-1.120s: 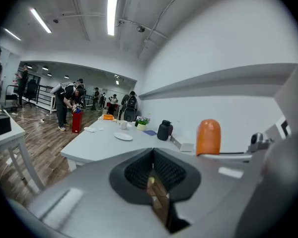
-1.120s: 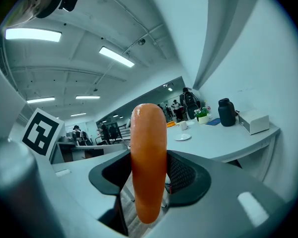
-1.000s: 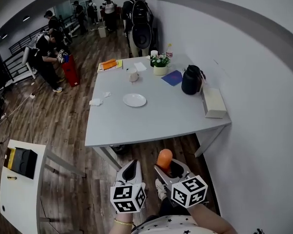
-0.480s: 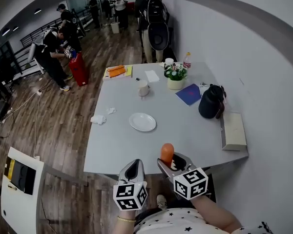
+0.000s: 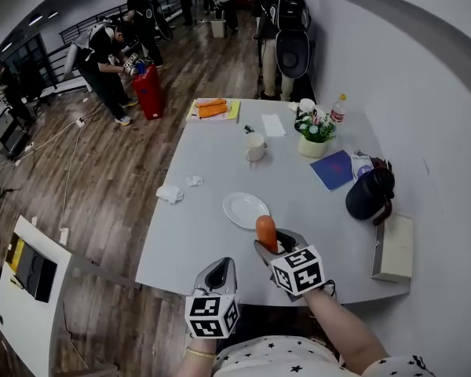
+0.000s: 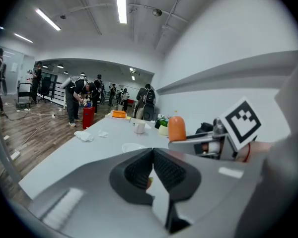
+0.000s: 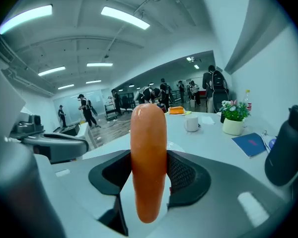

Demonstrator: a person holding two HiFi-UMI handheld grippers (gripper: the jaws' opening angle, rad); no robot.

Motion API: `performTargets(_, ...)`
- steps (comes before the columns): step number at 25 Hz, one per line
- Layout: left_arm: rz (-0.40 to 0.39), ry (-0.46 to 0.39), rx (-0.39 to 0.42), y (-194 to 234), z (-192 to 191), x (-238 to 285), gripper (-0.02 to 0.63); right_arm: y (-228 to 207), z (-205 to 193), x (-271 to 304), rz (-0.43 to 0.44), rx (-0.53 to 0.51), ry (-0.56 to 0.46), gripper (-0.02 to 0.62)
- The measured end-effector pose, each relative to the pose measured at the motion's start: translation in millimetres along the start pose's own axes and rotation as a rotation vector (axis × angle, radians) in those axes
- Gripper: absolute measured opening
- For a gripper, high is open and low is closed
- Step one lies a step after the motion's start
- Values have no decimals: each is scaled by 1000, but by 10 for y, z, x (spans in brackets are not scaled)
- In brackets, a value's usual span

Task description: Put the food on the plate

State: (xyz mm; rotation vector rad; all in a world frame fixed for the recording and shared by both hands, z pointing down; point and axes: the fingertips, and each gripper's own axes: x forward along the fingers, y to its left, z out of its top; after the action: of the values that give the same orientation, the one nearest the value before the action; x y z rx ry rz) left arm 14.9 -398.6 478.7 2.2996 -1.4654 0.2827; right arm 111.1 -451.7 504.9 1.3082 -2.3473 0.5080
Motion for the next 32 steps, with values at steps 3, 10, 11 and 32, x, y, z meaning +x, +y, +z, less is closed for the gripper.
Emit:
performTargets(3, 2, 0, -12, 114, 34, 178, 8, -223, 46, 397, 8, -64, 114, 218)
performTargets(10, 4, 33, -58, 409, 0, 593, 8, -556, -70, 1410, 38, -281, 449, 218)
performTargets(11, 9, 33, -60, 438, 12, 643, 8, -592, -103, 1530, 40, -324, 494, 218)
performTargets(32, 7, 81, -48, 404, -5, 852, 8, -619, -389, 2211, 115, -370, 692, 228)
